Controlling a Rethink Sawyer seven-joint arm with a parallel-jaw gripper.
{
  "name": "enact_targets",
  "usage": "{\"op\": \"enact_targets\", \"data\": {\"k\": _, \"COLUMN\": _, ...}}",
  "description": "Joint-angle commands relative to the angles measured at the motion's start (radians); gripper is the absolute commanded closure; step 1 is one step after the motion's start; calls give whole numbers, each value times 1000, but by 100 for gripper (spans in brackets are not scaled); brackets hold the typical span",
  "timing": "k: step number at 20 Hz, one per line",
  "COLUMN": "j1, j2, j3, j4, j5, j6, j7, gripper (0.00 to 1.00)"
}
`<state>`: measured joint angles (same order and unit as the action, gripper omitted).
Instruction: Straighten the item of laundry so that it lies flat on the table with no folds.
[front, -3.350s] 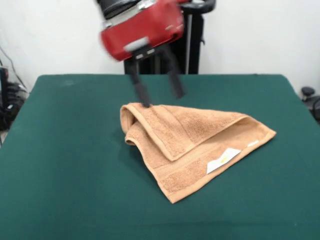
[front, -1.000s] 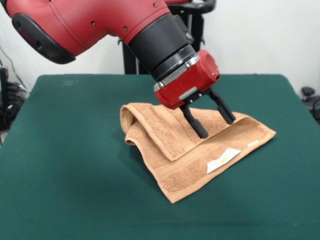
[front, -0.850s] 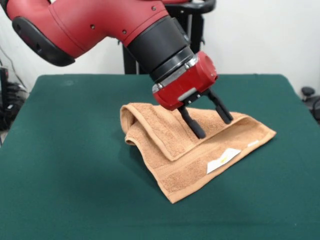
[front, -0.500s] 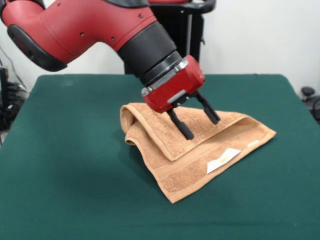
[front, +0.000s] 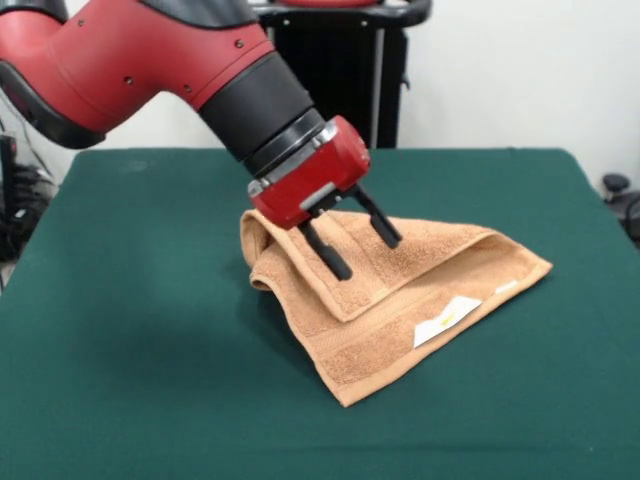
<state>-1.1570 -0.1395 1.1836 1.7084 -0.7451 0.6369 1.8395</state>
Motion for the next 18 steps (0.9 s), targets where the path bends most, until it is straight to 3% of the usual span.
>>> {"op": "enact_targets", "data": {"k": 1, "j1": 30, "j2": 51, "j3": -100, "j4": -125, "j5": -24, "j6": 141, "j7": -398, "gripper": 0}}
{"op": "enact_targets", "data": {"k": 8, "j1": 36, "j2": 111, "j3": -140, "j4": -179, "j5": -75, "j6": 111, "j7": -470, "gripper": 0}}
{"op": "enact_targets", "data": {"k": 18, "j1": 58, "j2": 142, "j3": -180, "j4": -199, "j5": -136, "j6": 55, "j7": -466, "gripper": 0}}
